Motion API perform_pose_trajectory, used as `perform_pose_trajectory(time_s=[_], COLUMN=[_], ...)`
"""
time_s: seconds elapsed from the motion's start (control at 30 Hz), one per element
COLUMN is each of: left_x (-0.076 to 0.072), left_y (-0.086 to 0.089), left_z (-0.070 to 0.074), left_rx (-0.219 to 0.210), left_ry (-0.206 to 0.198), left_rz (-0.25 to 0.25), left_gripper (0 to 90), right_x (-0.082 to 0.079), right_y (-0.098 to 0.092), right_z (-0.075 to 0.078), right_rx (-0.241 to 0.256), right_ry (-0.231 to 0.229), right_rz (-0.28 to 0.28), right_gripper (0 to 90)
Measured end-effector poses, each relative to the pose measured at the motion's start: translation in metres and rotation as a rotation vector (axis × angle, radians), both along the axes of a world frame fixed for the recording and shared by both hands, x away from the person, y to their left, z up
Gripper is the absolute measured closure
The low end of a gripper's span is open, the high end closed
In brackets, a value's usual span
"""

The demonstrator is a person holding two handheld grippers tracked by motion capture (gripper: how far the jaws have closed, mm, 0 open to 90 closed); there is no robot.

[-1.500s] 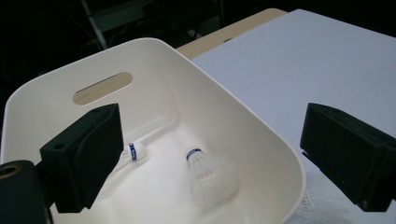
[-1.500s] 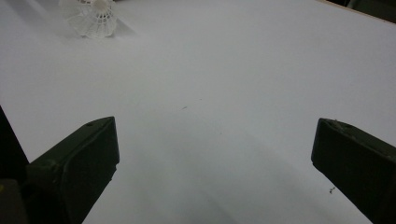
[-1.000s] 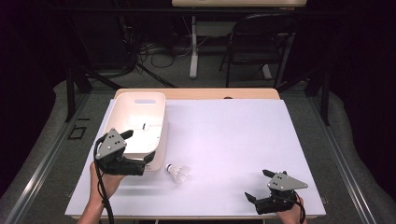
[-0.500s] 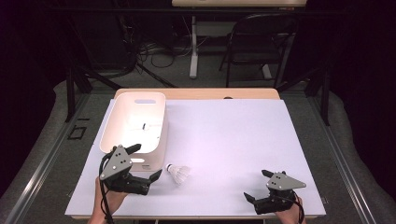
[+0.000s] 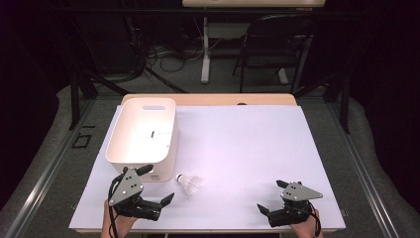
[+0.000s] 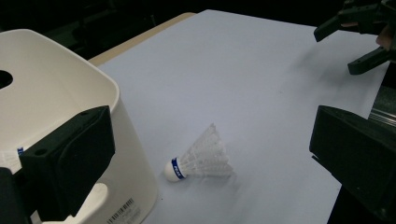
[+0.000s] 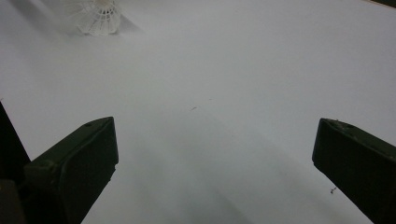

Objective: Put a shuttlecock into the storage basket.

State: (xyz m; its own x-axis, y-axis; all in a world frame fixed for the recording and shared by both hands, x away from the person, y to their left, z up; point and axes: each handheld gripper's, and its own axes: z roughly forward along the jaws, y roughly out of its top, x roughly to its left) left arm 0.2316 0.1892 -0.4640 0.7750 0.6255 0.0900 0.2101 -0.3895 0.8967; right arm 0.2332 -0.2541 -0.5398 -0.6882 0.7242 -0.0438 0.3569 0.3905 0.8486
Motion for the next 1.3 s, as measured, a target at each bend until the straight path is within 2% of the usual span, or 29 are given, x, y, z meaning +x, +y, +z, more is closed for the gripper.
perform_pose_trajectory(time_s=[0.43,0.57,0.87,1.03,1.3], left_x=[-0.008,-0.007,-0.004,0.0,-0.001], left_y=[0.005,0.007,0.012,0.013,0.016], left_z=[-0.033,-0.041,-0.057,-0.063,-0.067], left_rx=[0.016,0.041,0.051,0.036,0.045], left_ry=[0.048,0.057,0.081,0.083,0.093], left_rz=[0.032,0.046,0.091,0.103,0.113], left_gripper=[0.0,0.0,0.0,0.0,0.0], right_x=[0.002,0.004,0.011,0.015,0.026], right_y=[0.008,0.013,0.028,0.039,0.062], right_z=[0.004,0.006,0.006,0.005,0.004], right_rx=[0.013,0.013,0.006,0.0,-0.01], right_ry=[0.006,0.007,0.018,0.035,0.046], right_rz=[-0.003,0.002,0.024,0.038,0.083], right_gripper=[0.0,0.0,0.0,0.0,0.0])
